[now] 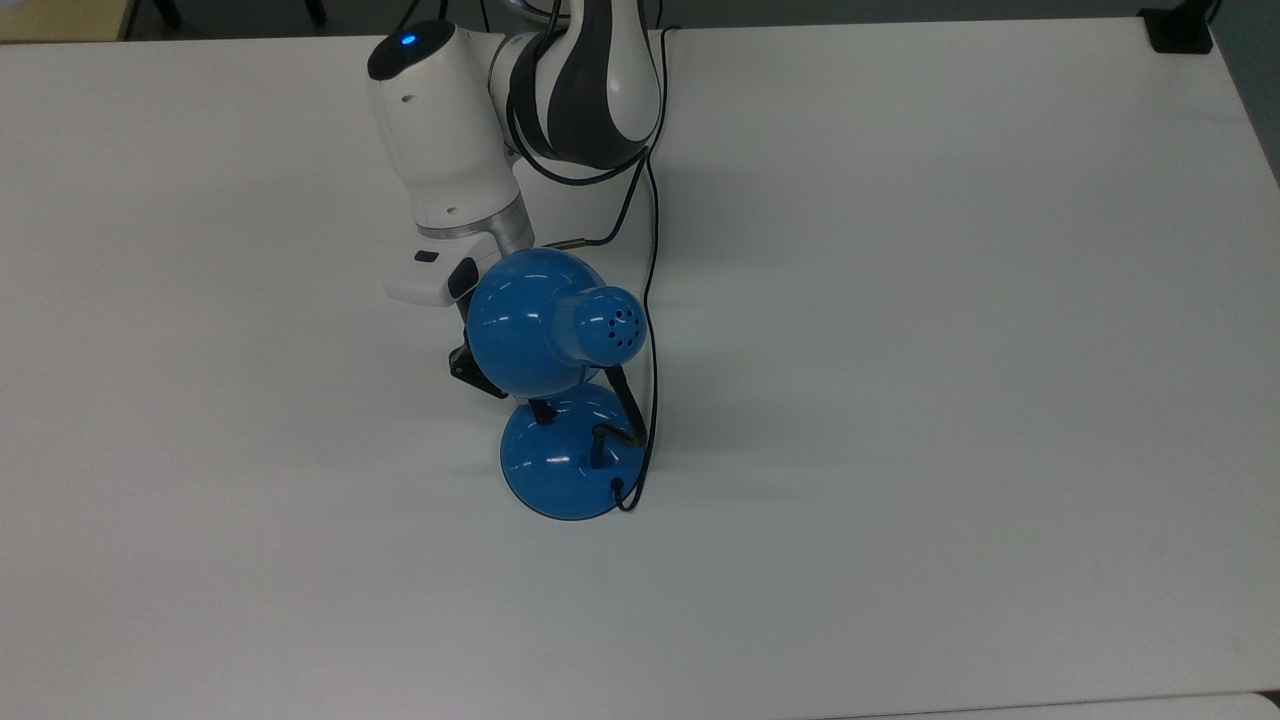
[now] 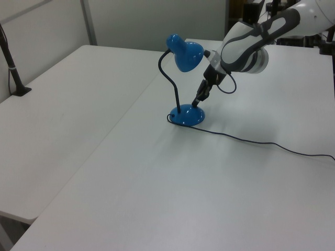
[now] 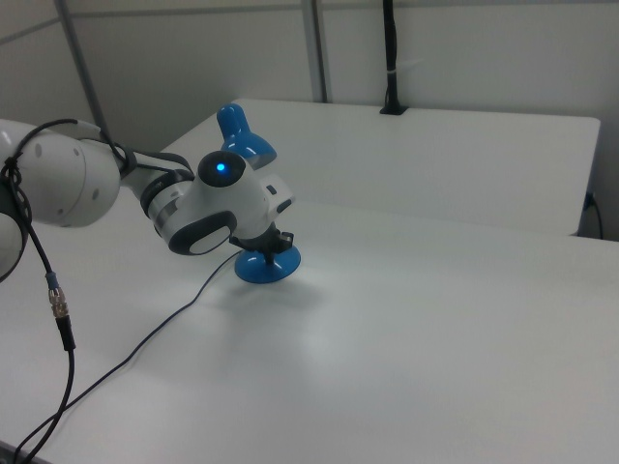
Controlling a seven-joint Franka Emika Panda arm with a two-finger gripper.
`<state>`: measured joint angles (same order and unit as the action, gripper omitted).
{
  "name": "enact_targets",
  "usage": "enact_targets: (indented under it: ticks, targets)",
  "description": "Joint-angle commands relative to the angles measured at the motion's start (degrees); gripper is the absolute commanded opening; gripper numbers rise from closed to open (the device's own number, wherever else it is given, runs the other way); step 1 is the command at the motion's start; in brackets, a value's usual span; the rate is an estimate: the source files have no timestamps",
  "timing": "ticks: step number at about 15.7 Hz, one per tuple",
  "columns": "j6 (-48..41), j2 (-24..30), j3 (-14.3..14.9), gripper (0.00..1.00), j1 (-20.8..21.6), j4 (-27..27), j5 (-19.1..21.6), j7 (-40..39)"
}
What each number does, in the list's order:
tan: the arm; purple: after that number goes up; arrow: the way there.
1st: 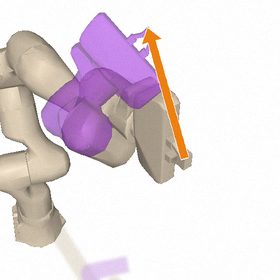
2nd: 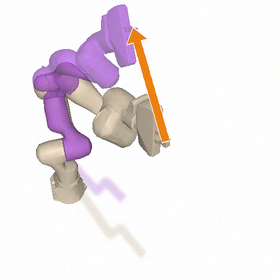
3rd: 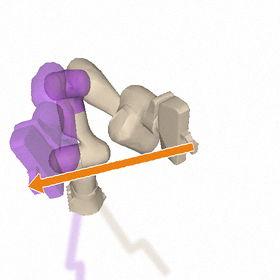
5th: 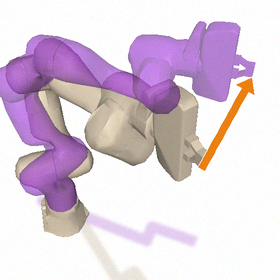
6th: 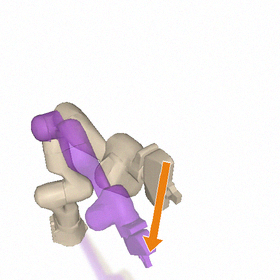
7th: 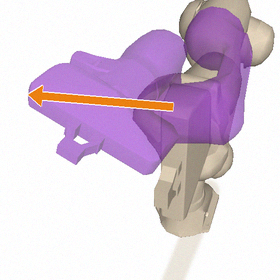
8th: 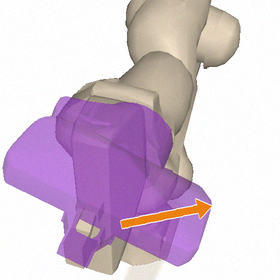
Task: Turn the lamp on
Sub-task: 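Lift the gripper up and away from the lit lamp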
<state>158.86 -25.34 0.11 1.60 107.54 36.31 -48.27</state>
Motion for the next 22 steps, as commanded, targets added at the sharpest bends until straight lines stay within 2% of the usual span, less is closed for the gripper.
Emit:
enact_targets:
  ticks: [1, 9, 11, 14, 16, 18, 19, 20, 22]
  targets:
    - [0.93, -1.12, -0.63, 0.00, 0.25, -1.37, 1.84, -1.03]
    - [0.49, 0.63, -0.63, 0.00, 0.16, -1.02, 2.28, -1.03]
    - [-0.47, 3.70, -0.63, 0.00, -0.19, 0.99, 2.36, -0.51]
    - [-5.82, 10.03, -0.29, 0.00, -1.15, 4.51, 2.19, 5.19]
    - [-9.78, 13.98, 0.15, 0.06, -3.61, 6.79, 1.75, 6.17]
    - [-15.56, 16.80, 3.13, 0.10, -4.67, 7.24, 0.70, 6.44]
    - [-20.21, 18.03, 5.06, 0.13, -4.67, 6.81, -2.09, 8.35]
    - [-25.82, 19.18, 6.21, 0.15, -4.85, 5.41, -8.21, 12.90]
    - [-42.14, 19.19, 6.22, 0.15, -6.77, -3.25, -24.63, 26.06]
